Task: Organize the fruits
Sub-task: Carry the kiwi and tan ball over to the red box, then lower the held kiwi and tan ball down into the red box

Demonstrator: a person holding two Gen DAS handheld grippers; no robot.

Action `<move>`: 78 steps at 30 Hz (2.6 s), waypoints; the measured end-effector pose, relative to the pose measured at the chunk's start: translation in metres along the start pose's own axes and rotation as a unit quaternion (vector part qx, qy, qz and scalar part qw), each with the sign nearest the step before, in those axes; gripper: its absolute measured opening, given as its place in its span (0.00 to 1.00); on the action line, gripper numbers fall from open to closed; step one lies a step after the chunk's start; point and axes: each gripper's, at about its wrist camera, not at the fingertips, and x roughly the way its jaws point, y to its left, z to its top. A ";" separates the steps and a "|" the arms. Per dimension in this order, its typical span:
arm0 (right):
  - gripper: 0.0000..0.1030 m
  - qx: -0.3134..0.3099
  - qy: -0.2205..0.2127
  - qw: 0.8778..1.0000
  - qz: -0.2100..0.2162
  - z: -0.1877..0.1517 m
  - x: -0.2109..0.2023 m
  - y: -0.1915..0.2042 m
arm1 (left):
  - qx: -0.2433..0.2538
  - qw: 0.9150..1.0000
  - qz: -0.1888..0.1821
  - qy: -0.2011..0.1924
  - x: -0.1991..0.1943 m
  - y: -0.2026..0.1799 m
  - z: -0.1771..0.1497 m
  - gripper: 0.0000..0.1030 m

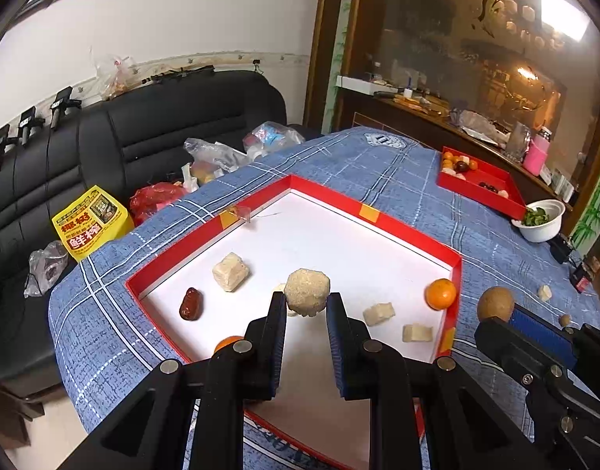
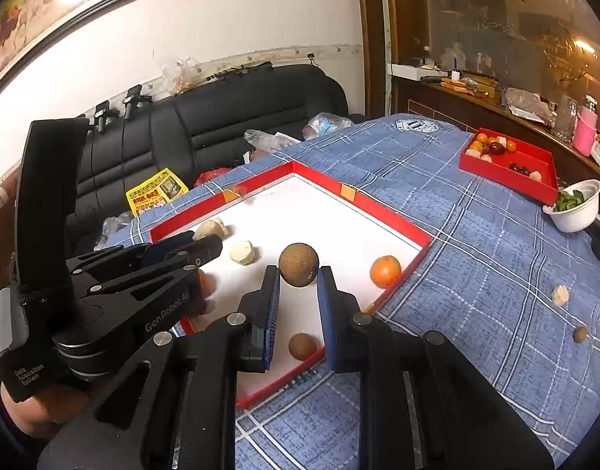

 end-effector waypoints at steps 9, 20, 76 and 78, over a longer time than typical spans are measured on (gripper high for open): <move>0.18 0.005 0.014 1.000 0.001 0.008 0.022 -0.003 | -0.005 1.000 0.013 0.011 0.015 0.007 0.006 0.19; 0.18 0.015 0.033 0.999 0.003 0.014 0.052 -0.010 | -0.008 0.999 0.030 0.026 0.034 0.010 0.013 0.19; 0.18 0.070 0.083 0.994 -0.019 0.020 0.121 -0.044 | 0.058 0.994 0.060 0.064 0.085 -0.011 0.041 0.19; 0.18 0.072 0.084 0.994 -0.021 0.020 0.122 -0.048 | 0.071 0.994 0.057 0.067 0.088 -0.017 0.039 0.19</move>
